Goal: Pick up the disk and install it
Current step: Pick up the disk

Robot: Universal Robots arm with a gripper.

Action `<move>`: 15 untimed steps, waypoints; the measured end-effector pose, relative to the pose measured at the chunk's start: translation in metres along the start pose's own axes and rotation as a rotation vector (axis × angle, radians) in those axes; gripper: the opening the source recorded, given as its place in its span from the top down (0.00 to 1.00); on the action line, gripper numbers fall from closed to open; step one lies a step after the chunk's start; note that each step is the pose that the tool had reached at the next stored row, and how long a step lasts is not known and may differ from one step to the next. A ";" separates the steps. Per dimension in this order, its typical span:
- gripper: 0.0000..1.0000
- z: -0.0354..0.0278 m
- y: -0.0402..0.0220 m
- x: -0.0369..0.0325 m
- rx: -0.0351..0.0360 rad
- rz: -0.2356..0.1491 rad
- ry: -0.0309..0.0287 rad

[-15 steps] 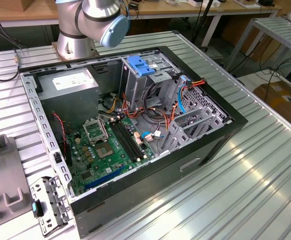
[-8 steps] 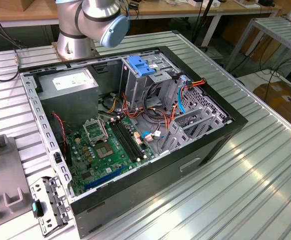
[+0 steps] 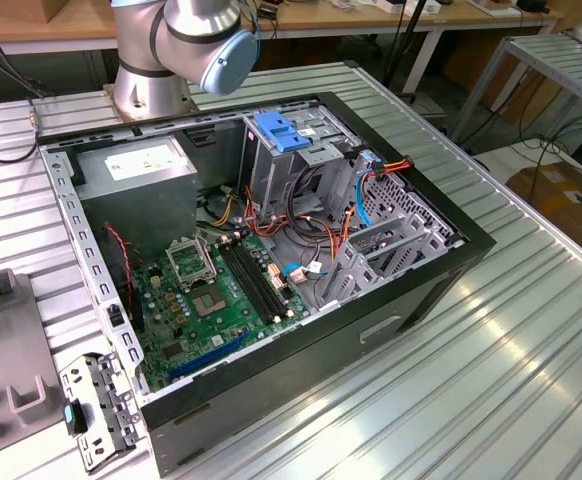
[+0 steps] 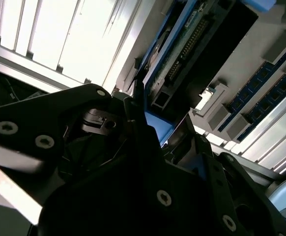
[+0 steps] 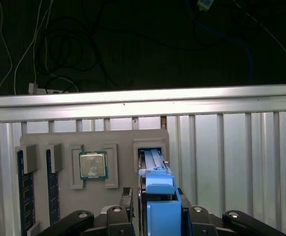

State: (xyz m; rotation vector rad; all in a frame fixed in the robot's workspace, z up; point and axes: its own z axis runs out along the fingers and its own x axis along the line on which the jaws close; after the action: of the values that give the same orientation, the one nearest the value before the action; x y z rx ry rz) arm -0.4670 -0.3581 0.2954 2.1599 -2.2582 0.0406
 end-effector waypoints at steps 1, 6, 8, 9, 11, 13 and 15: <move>0.55 0.0000 0.0000 0.0000 0.0000 0.000 0.0000; 0.63 0.0004 0.0000 0.0000 -0.0001 0.000 0.0001; 0.63 0.0005 0.0000 0.0000 -0.0001 0.000 0.0001; 0.63 0.0006 0.0000 0.0000 -0.0001 0.000 0.0001; 0.63 0.0007 0.0000 0.0000 -0.0001 0.000 0.0001; 0.63 0.0008 0.0000 0.0000 -0.0001 0.000 0.0001; 0.63 0.0009 0.0000 0.0000 0.0000 0.000 0.0001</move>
State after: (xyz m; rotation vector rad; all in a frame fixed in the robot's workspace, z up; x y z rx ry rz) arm -0.4670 -0.3581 0.2945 2.1598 -2.2582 0.0407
